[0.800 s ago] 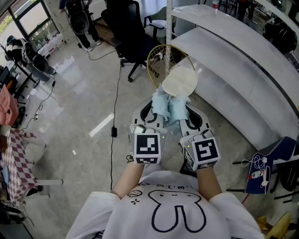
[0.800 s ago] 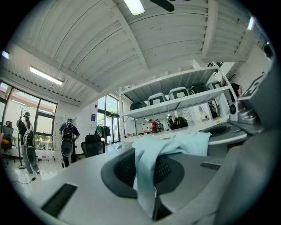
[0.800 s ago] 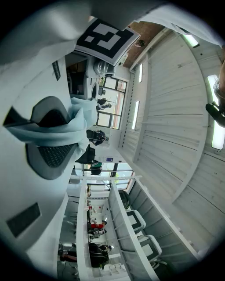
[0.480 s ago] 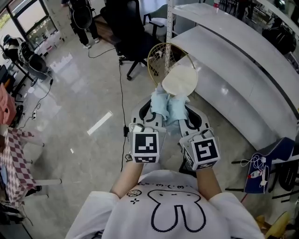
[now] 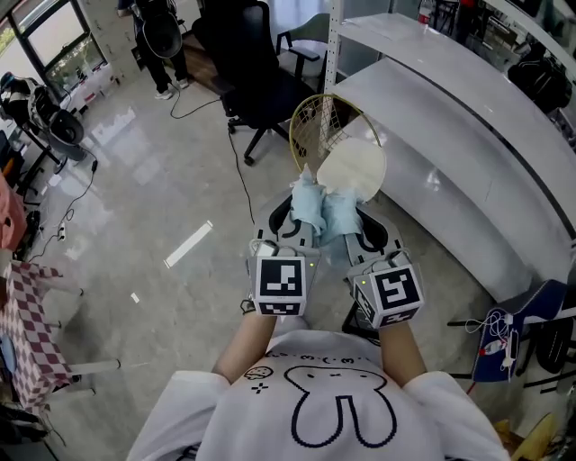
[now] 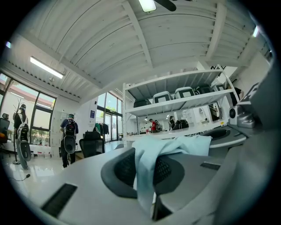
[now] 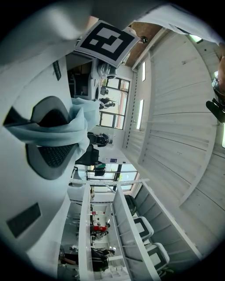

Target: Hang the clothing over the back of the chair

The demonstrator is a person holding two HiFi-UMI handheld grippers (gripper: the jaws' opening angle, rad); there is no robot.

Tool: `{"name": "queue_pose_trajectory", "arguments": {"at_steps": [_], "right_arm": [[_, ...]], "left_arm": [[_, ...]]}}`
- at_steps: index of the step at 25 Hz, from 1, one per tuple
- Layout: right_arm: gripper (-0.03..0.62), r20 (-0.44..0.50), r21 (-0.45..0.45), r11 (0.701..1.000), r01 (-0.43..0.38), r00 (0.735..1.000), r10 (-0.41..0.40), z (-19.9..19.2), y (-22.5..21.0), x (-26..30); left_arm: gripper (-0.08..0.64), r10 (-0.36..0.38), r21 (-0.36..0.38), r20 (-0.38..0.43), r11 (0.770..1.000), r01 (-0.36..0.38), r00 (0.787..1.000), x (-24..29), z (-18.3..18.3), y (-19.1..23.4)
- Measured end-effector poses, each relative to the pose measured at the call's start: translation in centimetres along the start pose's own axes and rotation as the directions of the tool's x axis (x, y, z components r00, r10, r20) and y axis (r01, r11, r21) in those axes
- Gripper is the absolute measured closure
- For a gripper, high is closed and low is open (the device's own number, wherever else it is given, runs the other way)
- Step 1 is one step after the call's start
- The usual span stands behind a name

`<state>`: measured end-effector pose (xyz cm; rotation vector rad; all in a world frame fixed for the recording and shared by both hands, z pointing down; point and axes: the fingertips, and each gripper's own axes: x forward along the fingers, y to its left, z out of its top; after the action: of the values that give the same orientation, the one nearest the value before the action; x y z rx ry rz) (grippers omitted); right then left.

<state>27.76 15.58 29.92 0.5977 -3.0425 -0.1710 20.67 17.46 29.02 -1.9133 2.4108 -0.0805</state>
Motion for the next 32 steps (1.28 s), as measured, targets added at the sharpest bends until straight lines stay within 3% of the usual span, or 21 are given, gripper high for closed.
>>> {"name": "queue_pose_trajectory", "arguments": {"at_steps": [16,32], "right_arm": [[0.572,-0.008,-0.026,0.998,0.055,0.998,-0.055,0.4,-1.3,11.6],[0.571,-0.033,-0.005,0.999,0.041,0.999,-0.041,-1.9,-5.2,19.1]], "left_arm": [[0.52,-0.062,0.007,0.017,0.998,0.062,0.998,7.9,-0.6,9.1],[0.52,-0.014,-0.008,-0.033,1.0,0.014,0.999,14.7,-3.7,14.0]]}}
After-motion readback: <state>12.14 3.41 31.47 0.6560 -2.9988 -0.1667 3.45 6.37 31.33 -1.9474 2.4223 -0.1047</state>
